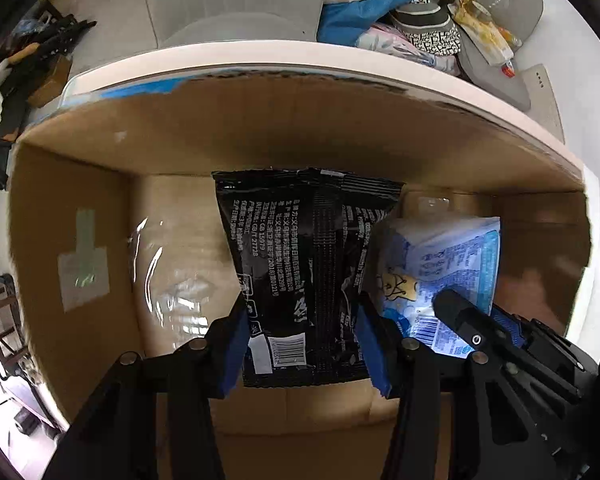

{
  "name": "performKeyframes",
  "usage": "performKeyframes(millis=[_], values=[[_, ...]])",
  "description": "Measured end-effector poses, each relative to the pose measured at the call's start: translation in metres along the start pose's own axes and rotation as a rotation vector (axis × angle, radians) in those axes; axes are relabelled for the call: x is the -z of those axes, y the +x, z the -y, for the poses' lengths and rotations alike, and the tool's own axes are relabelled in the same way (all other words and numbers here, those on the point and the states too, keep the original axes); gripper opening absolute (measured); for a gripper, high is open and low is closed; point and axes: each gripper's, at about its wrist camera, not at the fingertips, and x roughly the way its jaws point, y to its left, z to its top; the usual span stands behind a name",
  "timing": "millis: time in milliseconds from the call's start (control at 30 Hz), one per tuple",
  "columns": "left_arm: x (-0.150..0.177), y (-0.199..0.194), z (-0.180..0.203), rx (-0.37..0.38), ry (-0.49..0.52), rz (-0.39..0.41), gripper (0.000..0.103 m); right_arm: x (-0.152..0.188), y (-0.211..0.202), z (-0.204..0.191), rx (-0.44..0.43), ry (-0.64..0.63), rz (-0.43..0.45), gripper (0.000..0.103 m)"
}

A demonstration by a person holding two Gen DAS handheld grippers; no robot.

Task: Organize soft objects
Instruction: 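Carry both packs into the box and open both tools to release them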

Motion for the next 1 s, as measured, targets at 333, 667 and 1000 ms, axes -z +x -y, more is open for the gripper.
performKeyframes(millis=[333,667,1000], values=[[0.011,-0.011,-0.021,-0.03,-0.043,0.016,0.061,-0.005,0.005,-0.003,0.089,-0.041,0.015,0.069],[0.057,-0.057,-0.033,-0.195,-0.02,0.175,0.098,0.032,-0.038,-0.026,0.297,-0.143,0.071,0.103],[0.12,-0.108,-0.038,-0.152,-0.041,0.267,0.099,0.096,-0.097,-0.038,0.32,-0.203,0.145,0.103]])
